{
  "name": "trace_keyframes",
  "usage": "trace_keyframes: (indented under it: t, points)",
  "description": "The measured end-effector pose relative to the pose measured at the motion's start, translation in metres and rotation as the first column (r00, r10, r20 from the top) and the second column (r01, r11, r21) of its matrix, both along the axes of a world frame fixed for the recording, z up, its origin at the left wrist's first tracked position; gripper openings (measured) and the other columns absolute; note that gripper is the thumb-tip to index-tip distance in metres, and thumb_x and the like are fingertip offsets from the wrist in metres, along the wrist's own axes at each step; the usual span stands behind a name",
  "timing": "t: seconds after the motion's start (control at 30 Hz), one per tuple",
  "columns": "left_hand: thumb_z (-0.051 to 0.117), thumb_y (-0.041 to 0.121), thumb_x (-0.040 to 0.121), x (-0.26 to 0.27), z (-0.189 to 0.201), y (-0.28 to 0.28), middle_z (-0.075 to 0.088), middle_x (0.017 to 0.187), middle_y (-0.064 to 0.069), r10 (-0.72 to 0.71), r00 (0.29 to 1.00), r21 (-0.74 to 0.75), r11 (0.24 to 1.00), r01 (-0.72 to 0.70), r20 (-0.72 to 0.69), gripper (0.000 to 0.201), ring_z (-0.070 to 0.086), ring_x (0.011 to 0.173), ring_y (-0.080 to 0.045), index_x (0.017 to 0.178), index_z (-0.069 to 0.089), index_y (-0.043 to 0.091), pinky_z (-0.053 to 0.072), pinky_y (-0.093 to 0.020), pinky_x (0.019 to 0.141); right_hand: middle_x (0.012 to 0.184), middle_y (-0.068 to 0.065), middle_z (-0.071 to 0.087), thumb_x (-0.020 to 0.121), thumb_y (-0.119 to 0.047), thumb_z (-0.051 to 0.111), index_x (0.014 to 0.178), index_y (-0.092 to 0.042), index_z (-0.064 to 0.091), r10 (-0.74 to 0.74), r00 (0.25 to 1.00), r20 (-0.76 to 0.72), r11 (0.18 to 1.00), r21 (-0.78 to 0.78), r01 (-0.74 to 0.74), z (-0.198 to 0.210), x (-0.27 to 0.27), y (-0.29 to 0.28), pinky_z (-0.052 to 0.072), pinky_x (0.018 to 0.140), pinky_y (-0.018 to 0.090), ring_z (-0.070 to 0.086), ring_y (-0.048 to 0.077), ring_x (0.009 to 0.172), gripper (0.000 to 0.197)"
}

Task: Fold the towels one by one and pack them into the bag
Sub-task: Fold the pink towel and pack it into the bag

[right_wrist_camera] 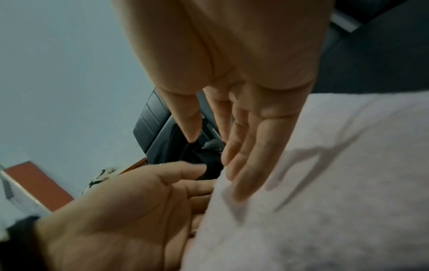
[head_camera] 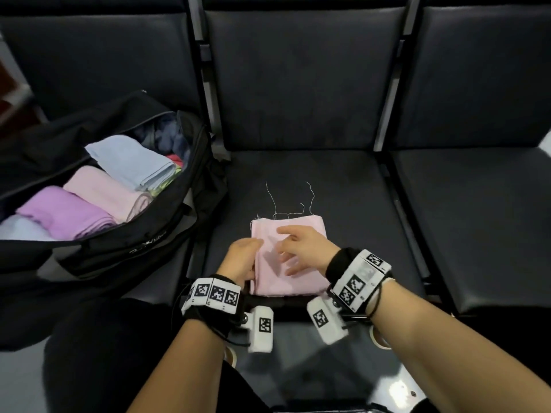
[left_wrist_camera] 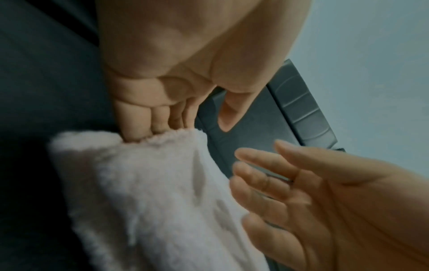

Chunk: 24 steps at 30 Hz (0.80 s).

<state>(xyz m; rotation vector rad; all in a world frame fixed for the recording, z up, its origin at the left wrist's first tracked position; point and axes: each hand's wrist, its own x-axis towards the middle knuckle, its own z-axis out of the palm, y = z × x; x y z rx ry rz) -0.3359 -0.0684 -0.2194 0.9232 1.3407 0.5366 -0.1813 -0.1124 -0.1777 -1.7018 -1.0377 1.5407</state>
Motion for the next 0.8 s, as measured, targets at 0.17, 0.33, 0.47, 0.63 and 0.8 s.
trace_keyframes:
  t: [0.17,0.33,0.47,0.63,0.8]
  points:
    - [0.060,-0.015,0.083,0.007,-0.004,-0.004,0.061,0.098,-0.014,-0.058,0.987,0.180,0.980,0.085,-0.148,0.053,0.060,0.091,-0.027,0.131,0.048,0.005,0.052,-0.039,0.082,0.087,0.006,0.060,0.091,-0.003,0.059,0.125,-0.006,0.061,0.006,0.988,0.152,0.996,0.085,-0.019,-0.014,0.034,-0.023,0.059,0.072,0.045,0.062,0.019,0.075,0.034]
    - [0.054,-0.018,0.078,0.006,-0.010,-0.003,0.060,0.089,-0.009,-0.022,0.972,0.353,0.930,0.105,-0.233,0.061,0.058,0.079,-0.020,0.117,0.053,0.029,0.051,-0.034,0.073,0.087,-0.006,0.068,0.086,-0.009,0.061,0.111,-0.023,0.070,0.041,0.957,0.287,0.972,0.209,-0.105,-0.017,0.049,-0.038,0.060,0.074,0.034,0.062,0.009,0.067,0.030]
    - [0.050,-0.022,0.076,0.001,-0.020,-0.002,0.059,0.083,-0.002,0.007,0.972,0.380,0.921,0.085,-0.236,0.050,0.055,0.077,-0.021,0.108,0.061,0.017,0.047,-0.027,0.067,0.094,-0.011,0.068,0.085,-0.011,0.063,0.109,-0.026,0.071,0.127,0.918,0.376,0.946,0.234,-0.226,-0.023,0.043,-0.047,0.052,0.082,0.023,0.064,0.007,0.081,0.030]
    - [0.054,-0.016,0.076,-0.002,-0.026,-0.001,0.063,0.087,0.001,-0.013,0.947,0.361,0.923,0.134,-0.321,0.044,0.058,0.080,-0.022,0.099,0.067,0.018,0.048,-0.026,0.068,0.109,0.002,0.067,0.085,-0.009,0.065,0.115,-0.017,0.071,0.249,0.829,0.501,0.911,0.171,-0.376,-0.033,0.043,-0.055,0.050,0.093,0.028,0.064,0.017,0.097,0.031]
    - [0.057,-0.007,0.077,-0.007,-0.015,-0.004,0.054,0.116,-0.006,0.008,0.815,0.416,0.863,0.288,-0.579,0.044,0.061,0.102,-0.028,0.107,0.070,0.022,0.051,-0.038,0.097,0.108,-0.001,0.061,0.081,-0.013,0.067,0.109,-0.020,0.071,0.248,0.759,0.602,0.833,0.267,-0.484,-0.034,0.043,-0.060,0.047,0.089,0.028,0.057,0.015,0.098,0.029]
